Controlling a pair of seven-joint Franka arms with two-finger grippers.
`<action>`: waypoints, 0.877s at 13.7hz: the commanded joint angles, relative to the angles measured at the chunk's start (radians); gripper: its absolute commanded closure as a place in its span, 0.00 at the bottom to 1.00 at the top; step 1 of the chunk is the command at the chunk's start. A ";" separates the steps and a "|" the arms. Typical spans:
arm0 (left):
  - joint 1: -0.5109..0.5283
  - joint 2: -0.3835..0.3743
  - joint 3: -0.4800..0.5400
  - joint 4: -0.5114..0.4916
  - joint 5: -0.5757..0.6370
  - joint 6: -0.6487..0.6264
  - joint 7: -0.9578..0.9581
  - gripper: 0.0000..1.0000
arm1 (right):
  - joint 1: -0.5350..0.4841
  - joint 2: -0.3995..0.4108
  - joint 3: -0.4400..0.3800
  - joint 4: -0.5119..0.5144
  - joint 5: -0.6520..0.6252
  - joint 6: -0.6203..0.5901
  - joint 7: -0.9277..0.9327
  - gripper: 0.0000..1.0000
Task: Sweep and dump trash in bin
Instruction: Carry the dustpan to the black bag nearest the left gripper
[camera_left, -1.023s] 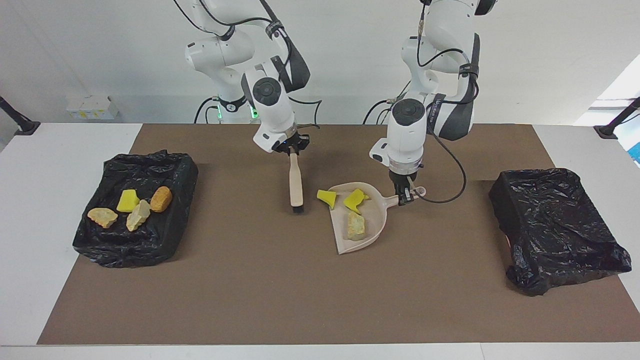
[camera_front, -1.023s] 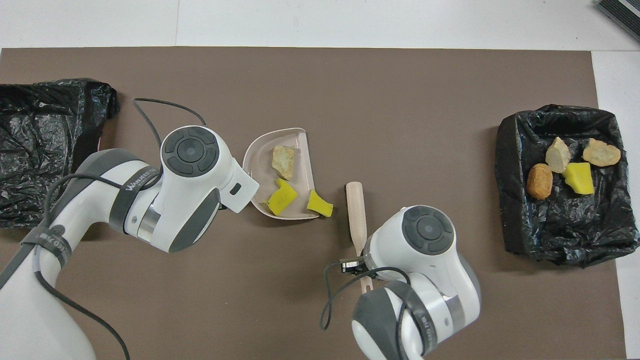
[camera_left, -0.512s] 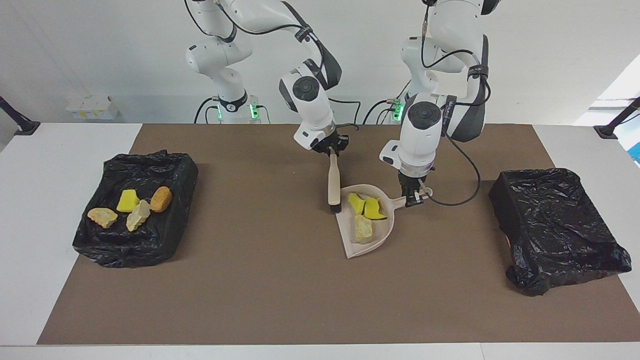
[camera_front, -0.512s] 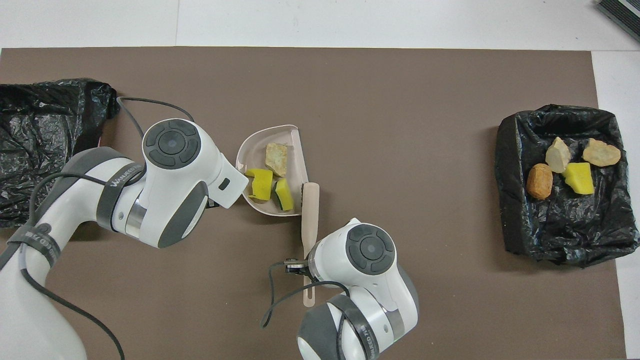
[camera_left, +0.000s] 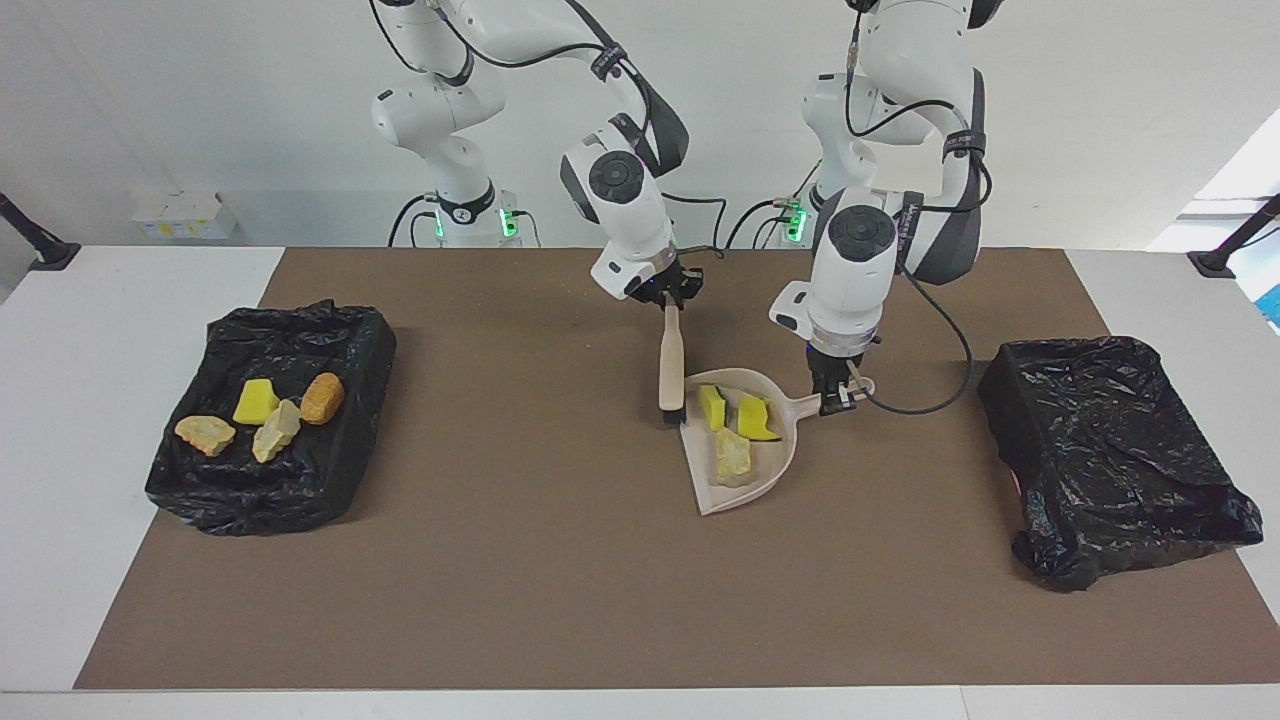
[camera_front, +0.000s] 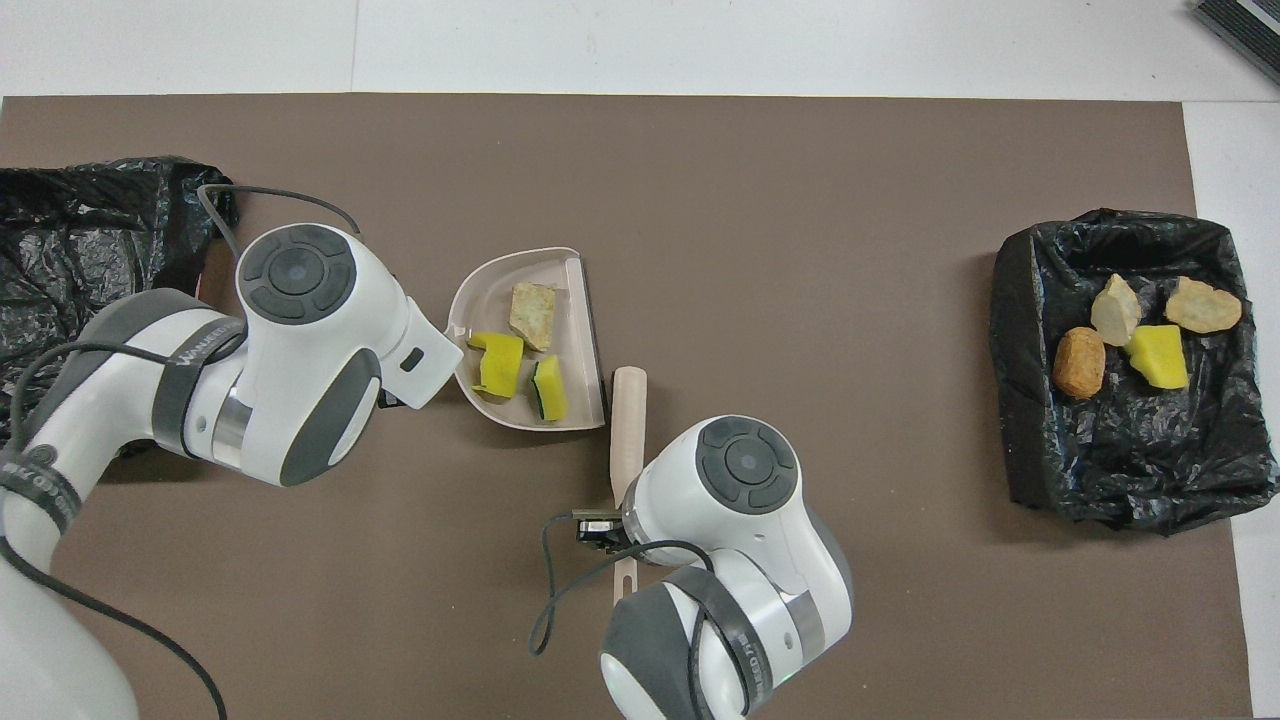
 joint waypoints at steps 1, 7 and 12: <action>0.076 -0.076 -0.007 -0.021 -0.023 -0.039 0.079 1.00 | -0.035 -0.068 0.004 0.002 -0.051 -0.090 0.013 1.00; 0.297 -0.150 -0.004 0.002 -0.037 -0.073 0.373 1.00 | 0.104 -0.085 0.012 -0.015 -0.168 -0.087 0.155 1.00; 0.530 -0.136 -0.003 0.103 -0.083 -0.127 0.720 1.00 | 0.227 -0.096 0.016 -0.097 -0.199 -0.070 0.225 1.00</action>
